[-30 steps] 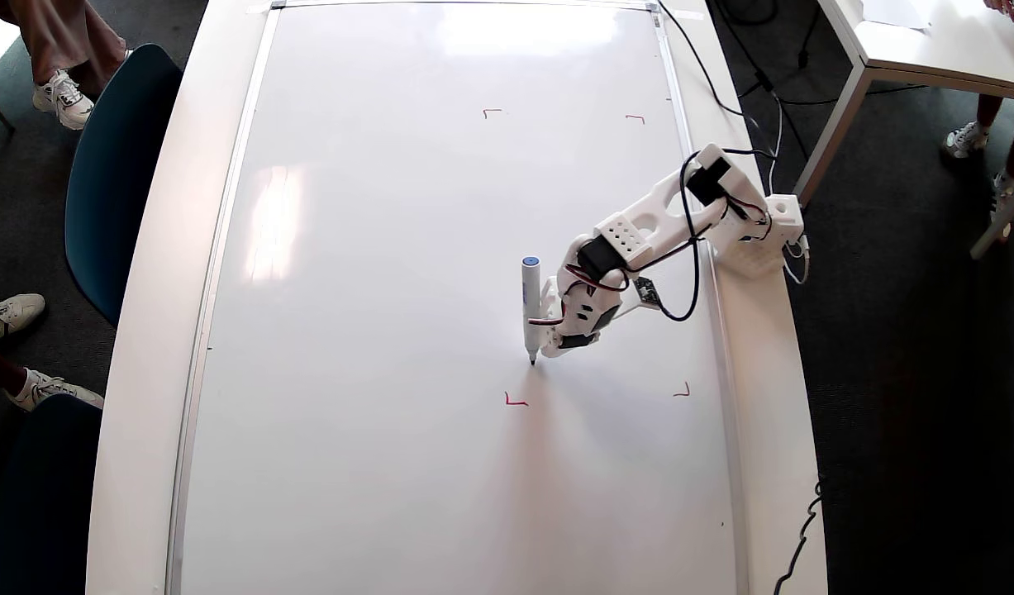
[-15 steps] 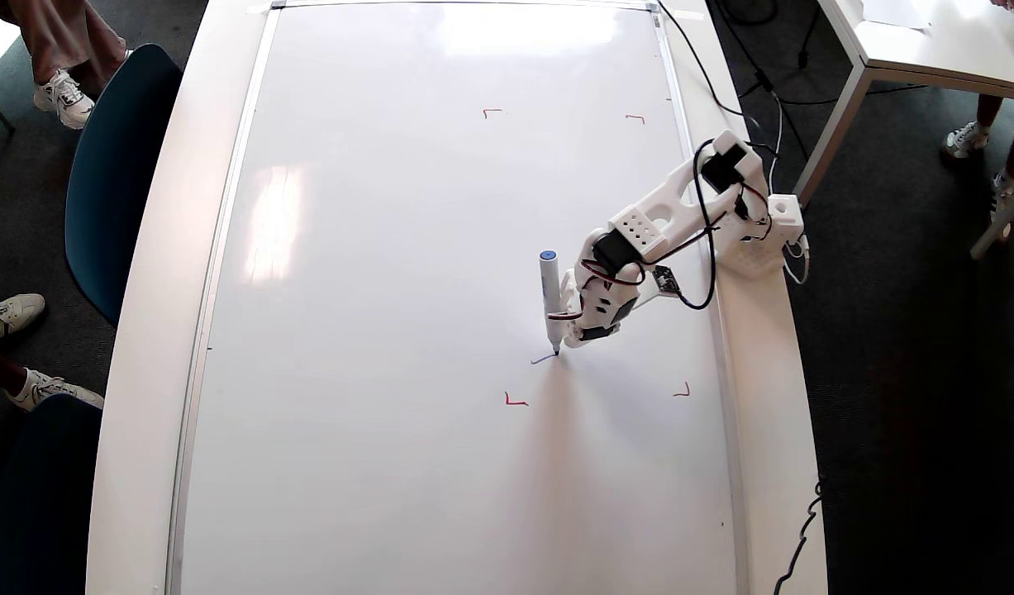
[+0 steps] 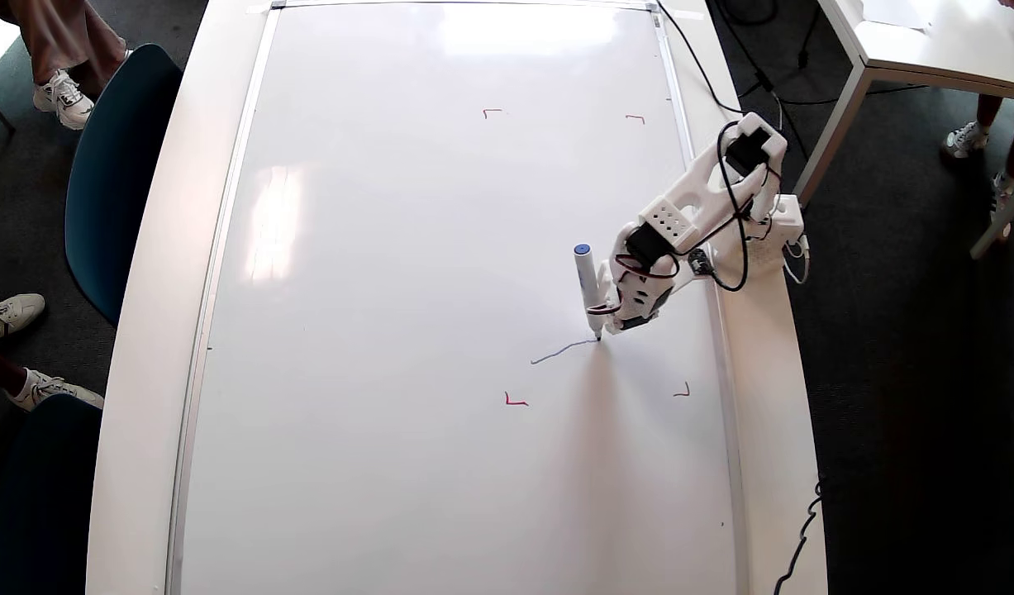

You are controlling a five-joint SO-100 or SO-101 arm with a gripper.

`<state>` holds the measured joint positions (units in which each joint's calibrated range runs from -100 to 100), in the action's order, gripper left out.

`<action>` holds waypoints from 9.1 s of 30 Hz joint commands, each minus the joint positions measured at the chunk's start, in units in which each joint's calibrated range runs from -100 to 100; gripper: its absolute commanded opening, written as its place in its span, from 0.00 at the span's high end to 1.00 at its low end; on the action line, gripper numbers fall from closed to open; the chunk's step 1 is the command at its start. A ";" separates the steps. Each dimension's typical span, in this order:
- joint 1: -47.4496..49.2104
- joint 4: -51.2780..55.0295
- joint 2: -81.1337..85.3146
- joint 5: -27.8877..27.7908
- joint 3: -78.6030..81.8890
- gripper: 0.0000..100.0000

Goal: Draw on a whiteboard a robot head using a pen attached to the gripper

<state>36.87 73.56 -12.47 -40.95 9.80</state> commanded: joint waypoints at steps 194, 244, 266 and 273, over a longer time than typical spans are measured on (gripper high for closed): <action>-9.95 -19.17 -12.52 -2.01 -12.43 0.99; -9.73 -3.44 -2.49 -3.50 -13.62 0.99; -9.80 -7.61 -10.16 -3.24 -14.52 0.99; -11.13 -8.13 -10.25 -3.45 -14.70 0.99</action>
<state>27.07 65.68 -22.58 -44.17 -3.90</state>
